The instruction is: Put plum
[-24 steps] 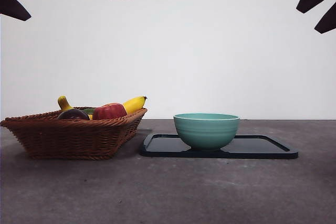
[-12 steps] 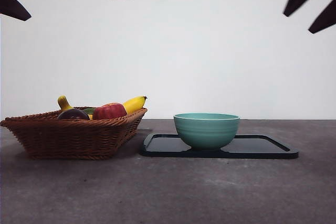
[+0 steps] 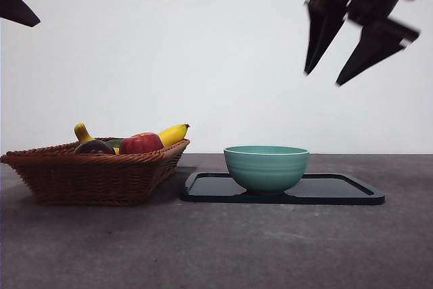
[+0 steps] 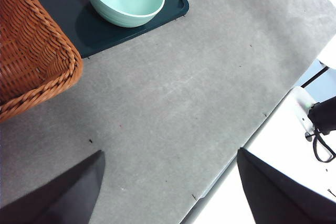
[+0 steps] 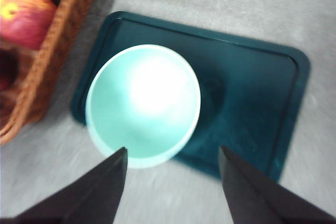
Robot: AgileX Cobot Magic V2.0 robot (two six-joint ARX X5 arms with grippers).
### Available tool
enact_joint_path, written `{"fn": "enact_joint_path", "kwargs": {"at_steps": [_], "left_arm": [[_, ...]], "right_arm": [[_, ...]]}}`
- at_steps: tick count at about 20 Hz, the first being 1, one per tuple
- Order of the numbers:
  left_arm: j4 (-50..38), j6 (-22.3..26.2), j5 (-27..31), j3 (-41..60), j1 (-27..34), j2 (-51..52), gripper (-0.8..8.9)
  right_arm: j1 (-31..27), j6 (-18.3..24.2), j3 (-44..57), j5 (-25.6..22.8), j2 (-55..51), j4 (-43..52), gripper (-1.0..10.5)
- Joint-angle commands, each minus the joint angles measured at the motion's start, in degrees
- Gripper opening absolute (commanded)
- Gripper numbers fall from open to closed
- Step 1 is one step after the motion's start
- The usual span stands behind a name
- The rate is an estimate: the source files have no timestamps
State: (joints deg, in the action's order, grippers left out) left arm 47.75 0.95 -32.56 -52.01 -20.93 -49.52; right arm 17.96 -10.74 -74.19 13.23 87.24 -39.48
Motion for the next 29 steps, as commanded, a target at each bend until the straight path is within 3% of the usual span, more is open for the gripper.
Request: {"fn": "enact_joint_path", "kwargs": {"at_steps": [1, 12, 15, 19, 29], "left_arm": [[-0.6, 0.5, -0.3, -1.1, -0.3, -0.3, 4.00], [-0.6, 0.5, -0.3, -1.1, -0.3, -0.3, 4.00], [-0.6, 0.5, -0.3, -1.1, -0.3, -0.3, 4.01], [-0.6, 0.5, -0.3, -1.1, -0.3, -0.3, 4.01], [-0.6, 0.5, -0.3, -1.1, -0.3, -0.3, 4.01]], "right_arm": [[0.2, 0.7, -1.9, -0.2, 4.7, 2.1, 2.8], [1.2, 0.3, -2.0, -1.5, 17.8, 10.5, 2.7], [1.3, 0.3, -2.0, -2.8, 19.9, 11.1, 1.9], [1.5, 0.6, -2.0, -2.6, 20.0, 13.0, 0.2], [1.4, -0.6, -2.9, -2.8, 13.0, 13.3, 0.1]]}}
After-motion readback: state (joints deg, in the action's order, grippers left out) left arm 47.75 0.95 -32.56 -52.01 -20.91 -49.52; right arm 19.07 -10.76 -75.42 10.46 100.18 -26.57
